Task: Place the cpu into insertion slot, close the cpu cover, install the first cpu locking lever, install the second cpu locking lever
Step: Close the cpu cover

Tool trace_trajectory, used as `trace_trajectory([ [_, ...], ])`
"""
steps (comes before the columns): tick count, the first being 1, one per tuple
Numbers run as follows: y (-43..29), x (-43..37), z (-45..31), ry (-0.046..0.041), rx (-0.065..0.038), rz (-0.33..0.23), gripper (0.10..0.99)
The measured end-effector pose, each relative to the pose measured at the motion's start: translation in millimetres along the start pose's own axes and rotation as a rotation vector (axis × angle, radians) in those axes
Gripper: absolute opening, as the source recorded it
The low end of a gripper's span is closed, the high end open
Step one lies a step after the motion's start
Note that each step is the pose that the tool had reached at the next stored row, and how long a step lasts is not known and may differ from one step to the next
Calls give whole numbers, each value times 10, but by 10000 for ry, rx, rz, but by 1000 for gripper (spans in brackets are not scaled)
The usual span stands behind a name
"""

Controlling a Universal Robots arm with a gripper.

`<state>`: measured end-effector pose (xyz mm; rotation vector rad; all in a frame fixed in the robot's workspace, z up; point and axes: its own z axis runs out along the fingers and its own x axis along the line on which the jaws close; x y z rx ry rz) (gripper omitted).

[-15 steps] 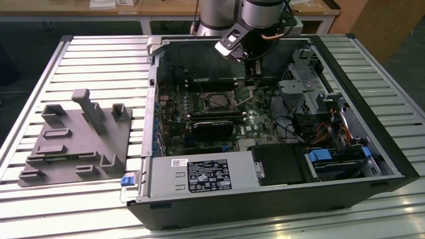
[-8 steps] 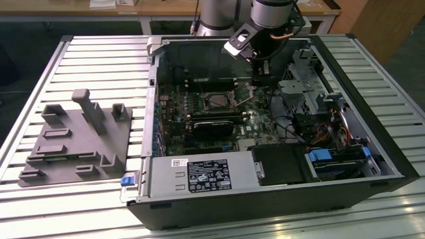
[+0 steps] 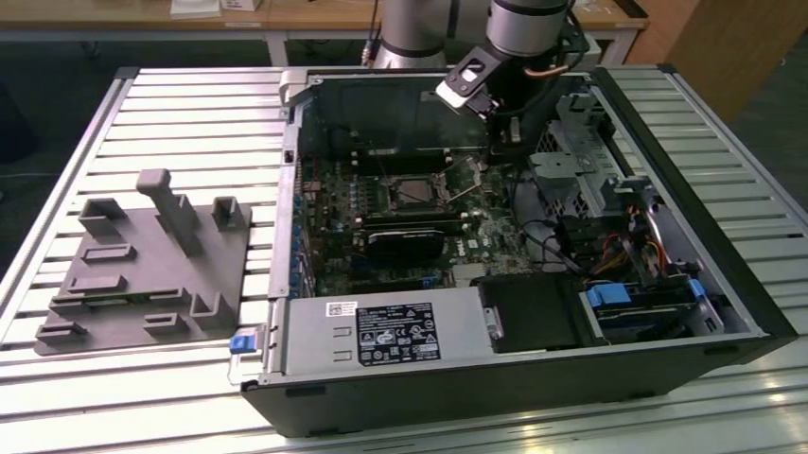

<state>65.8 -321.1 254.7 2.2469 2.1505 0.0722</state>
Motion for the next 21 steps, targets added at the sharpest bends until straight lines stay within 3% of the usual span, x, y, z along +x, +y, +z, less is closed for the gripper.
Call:
trace_trajectory([
  [14, 22, -1, 206, -1, 1, 1, 106],
  [21, 23, -1, 216, -1, 1, 1, 106],
])
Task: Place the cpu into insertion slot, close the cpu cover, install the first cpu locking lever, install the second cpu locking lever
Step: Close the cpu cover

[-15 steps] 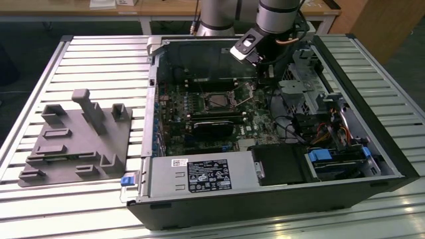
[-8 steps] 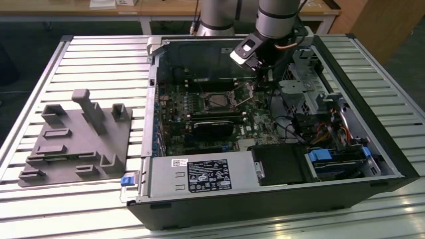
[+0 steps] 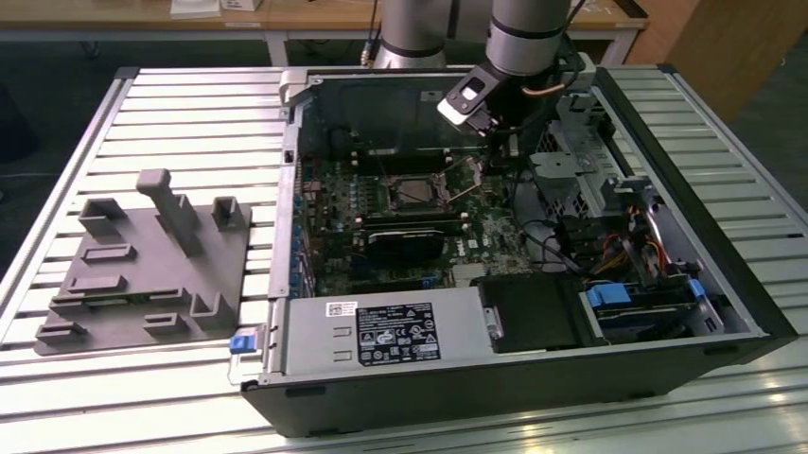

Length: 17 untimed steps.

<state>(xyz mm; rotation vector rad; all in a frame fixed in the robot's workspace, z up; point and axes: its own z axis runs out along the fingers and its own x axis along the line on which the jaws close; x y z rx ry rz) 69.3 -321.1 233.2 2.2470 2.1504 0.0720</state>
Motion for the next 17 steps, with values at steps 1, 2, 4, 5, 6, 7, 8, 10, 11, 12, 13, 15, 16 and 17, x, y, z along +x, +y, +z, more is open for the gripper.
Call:
trace_trajectory([
  [1, 0, 0, 0, -1, 5, 0, 106],
  [2, 1, 0, 1, 0, 35, -2, 106],
  [4, 3, 0, 2, -6, 182, 1, 106],
  [5, 5, 1, 3, -11, 286, 2, 106],
  [6, 7, 1, 5, -15, 395, 3, 106],
  [7, 9, 1, 6, -20, 503, 4, 106],
  [8, 12, 1, 6, -26, 621, 6, 106],
  [10, 17, 1, 7, -35, 831, 8, 106],
  [11, 19, 1, 8, -40, 942, 9, 106],
  [12, 22, 1, 9, -45, 1056, 9, 106],
  [13, 25, 1, 10, -51, 1198, 11, 106],
  [15, 30, 1, 12, -64, 1469, 15, 106],
  [16, 32, 2, 12, -70, 1589, 16, 106],
  [17, 34, 2, 13, -74, 1680, 16, 106],
])
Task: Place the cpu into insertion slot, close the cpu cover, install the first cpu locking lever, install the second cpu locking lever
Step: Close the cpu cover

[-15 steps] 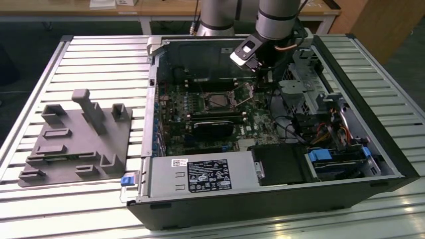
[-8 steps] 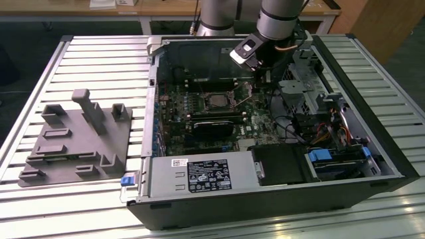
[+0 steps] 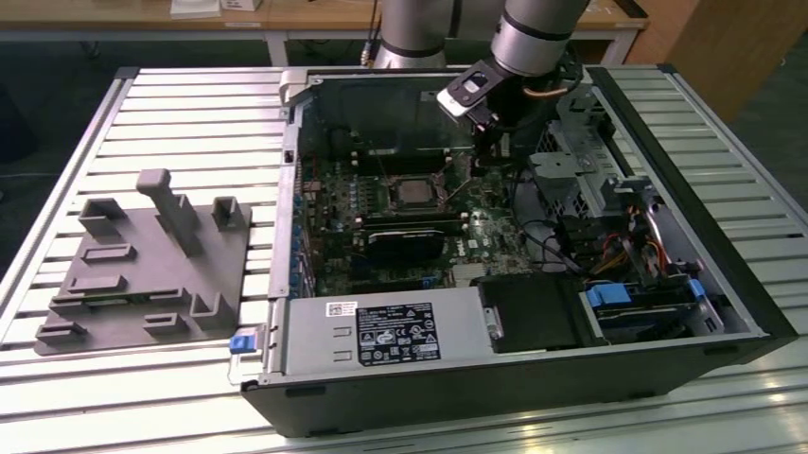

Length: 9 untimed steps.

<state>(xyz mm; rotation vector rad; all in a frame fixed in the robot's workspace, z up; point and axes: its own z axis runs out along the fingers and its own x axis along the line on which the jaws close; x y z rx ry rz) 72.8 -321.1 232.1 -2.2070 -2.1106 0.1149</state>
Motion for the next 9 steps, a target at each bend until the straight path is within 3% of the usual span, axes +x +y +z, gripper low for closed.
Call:
trace_trajectory([
  [9, -16, -1, 2, -1, 24, 0, 106],
])
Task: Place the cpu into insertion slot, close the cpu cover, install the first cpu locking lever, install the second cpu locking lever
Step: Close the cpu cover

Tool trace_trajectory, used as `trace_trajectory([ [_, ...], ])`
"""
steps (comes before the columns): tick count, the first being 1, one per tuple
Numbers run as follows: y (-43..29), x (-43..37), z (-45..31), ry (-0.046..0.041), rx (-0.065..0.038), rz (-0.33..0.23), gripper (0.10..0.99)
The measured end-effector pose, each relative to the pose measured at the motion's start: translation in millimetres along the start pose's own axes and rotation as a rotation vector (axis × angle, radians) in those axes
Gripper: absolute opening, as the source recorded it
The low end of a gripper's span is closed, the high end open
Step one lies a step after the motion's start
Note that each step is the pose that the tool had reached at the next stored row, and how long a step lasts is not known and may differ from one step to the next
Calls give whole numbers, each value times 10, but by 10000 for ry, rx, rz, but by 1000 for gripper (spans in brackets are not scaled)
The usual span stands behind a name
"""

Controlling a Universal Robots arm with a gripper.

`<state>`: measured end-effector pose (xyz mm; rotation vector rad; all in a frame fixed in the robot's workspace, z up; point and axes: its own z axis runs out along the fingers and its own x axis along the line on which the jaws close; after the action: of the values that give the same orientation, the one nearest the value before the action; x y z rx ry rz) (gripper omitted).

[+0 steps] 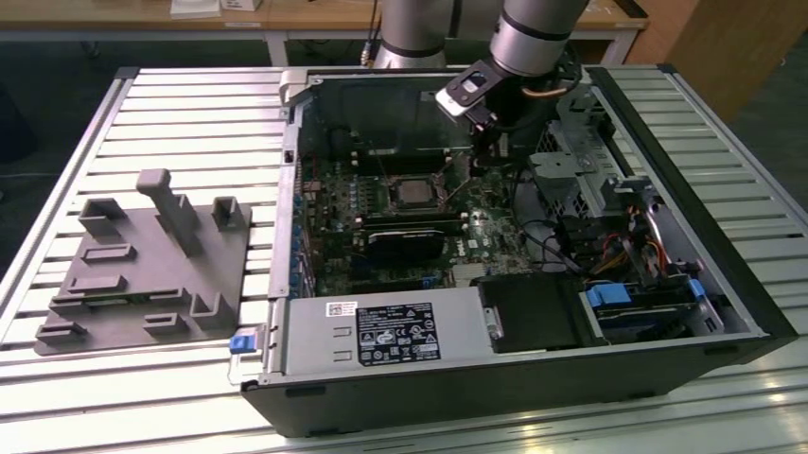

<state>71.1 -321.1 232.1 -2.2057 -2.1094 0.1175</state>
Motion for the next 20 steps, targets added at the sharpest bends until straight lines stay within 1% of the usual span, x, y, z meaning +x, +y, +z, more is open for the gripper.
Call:
trace_trajectory([
  [2, -26, -1, 3, 1, -11, 1, 106],
  [3, -65, -3, 8, 2, -38, 1, 106],
  [4, -88, -4, 10, 3, -57, 0, 106],
  [10, -265, -12, 31, 10, -222, -2, 106],
  [16, -461, -21, 54, 19, -425, -4, 106],
  [18, -512, -23, 60, 19, -468, -3, 106],
  [20, -544, -25, 65, 22, -494, -5, 106],
])
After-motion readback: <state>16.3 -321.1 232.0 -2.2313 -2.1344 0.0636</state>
